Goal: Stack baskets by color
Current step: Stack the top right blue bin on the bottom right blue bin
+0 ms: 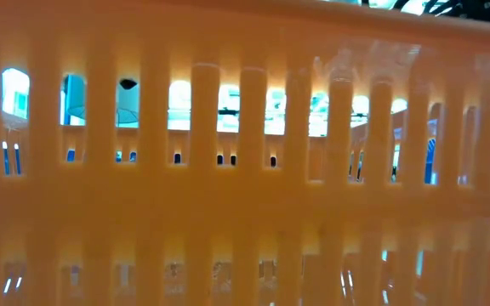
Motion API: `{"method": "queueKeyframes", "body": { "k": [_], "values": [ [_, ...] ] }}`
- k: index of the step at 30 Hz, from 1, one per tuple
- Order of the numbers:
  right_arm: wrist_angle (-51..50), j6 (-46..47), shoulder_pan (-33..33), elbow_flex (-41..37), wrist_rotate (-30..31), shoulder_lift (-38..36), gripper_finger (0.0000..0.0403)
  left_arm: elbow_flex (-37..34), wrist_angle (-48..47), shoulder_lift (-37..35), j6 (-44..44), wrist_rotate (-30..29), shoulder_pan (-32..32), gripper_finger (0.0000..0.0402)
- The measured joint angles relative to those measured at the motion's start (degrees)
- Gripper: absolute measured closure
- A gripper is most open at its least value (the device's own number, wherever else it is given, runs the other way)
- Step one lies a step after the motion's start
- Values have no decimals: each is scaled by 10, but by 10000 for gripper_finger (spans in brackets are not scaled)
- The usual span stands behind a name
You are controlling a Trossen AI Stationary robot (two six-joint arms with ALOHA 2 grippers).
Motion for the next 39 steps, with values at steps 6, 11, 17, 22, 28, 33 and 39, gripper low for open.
{"method": "queueKeyframes", "body": {
  "k": [6,11,17,22,28,33,39],
  "values": [
    [0,14,0,0,-6,0,398,0,0,0,0,0,0,298],
    [-6,25,0,0,8,0,399,0,0,0,0,0,0,298],
    [3,39,0,0,12,1,401,0,0,0,-1,0,0,298],
    [8,39,0,0,12,25,401,0,0,0,-1,0,0,298],
    [7,32,0,0,-7,56,401,0,0,0,0,0,0,298],
    [7,24,0,0,-13,60,385,0,0,0,0,0,0,298],
    [7,28,0,0,1,60,326,0,0,0,0,0,0,298]
  ]
}}
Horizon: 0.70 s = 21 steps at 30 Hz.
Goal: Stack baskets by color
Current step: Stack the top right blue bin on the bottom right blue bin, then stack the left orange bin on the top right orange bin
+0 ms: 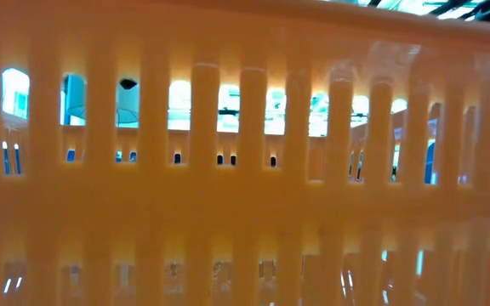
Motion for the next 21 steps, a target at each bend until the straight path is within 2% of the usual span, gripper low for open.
{"method": "queueKeyframes", "body": {
  "k": [4,8,11,14,21],
  "values": [
    [-12,0,0,0,6,0,288,0,0,0,-1,0,0,298],
    [-40,20,0,8,5,-1,270,0,0,0,-15,2,0,298],
    [-58,30,0,23,7,-2,268,2,-9,0,-15,2,0,298],
    [-63,36,0,42,25,-2,268,20,-64,0,-16,-5,0,298],
    [-68,38,-1,82,90,-2,268,50,-160,0,-8,-41,0,298]
  ]
}}
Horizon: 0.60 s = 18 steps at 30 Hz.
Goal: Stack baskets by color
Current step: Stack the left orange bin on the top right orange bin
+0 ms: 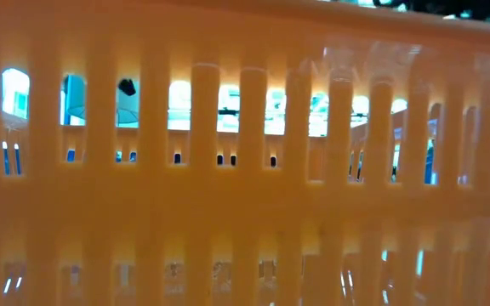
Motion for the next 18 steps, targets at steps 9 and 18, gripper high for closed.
{"method": "queueKeyframes", "body": {
  "k": [9,18],
  "values": [
    [-3,36,-1,49,112,0,268,1,-41,0,64,-50,0,298],
    [2,64,-27,78,178,0,268,2,-5,25,101,-94,27,298]
  ]
}}
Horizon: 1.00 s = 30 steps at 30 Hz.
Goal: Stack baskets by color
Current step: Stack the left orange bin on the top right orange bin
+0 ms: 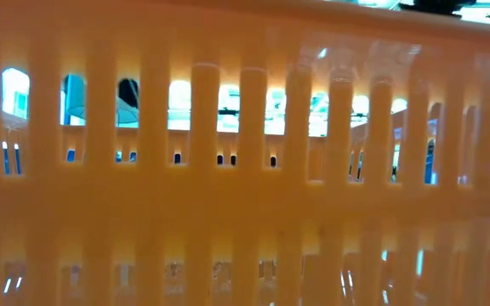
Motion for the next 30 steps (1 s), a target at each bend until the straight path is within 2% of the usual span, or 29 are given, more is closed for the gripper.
{"method": "queueKeyframes", "body": {
  "k": [15,26,30],
  "values": [
    [2,-5,-44,0,-1,0,268,0,6,85,48,0,49,298],
    [3,-5,-47,0,-1,0,268,0,-104,98,59,2,72,298],
    [3,-5,-47,0,-1,0,268,0,-131,98,59,19,72,298]
  ]
}}
